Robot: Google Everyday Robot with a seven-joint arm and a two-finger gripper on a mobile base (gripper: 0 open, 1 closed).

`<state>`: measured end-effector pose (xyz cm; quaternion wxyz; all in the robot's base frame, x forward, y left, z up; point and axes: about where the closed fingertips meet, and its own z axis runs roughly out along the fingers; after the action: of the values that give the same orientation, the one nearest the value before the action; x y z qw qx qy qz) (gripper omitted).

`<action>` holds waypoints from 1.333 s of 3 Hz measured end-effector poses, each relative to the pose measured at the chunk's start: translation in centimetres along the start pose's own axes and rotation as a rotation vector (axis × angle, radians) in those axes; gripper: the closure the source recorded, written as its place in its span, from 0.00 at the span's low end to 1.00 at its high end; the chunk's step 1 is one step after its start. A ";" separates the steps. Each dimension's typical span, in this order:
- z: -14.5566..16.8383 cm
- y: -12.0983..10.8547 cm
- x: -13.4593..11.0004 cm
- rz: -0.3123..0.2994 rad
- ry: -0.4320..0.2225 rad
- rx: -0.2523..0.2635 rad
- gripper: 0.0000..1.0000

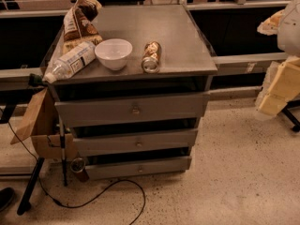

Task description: Open bottom drawer

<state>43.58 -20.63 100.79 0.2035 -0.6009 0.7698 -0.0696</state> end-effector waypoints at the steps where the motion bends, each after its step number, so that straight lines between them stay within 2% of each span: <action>1: 0.0 0.0 0.0 0.000 0.000 0.000 0.00; 2: 2.8 -0.2 -1.4 -0.007 -0.023 -0.012 0.00; 3: 7.9 0.1 -4.0 -0.012 -0.065 -0.054 0.00; 4: 15.3 1.1 -7.5 -0.019 -0.098 -0.129 0.00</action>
Offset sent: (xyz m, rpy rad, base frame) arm 0.0494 0.0507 -0.0725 0.0664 0.0280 0.0513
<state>50.14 -11.08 88.19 0.2010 -0.6226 0.7562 0.0078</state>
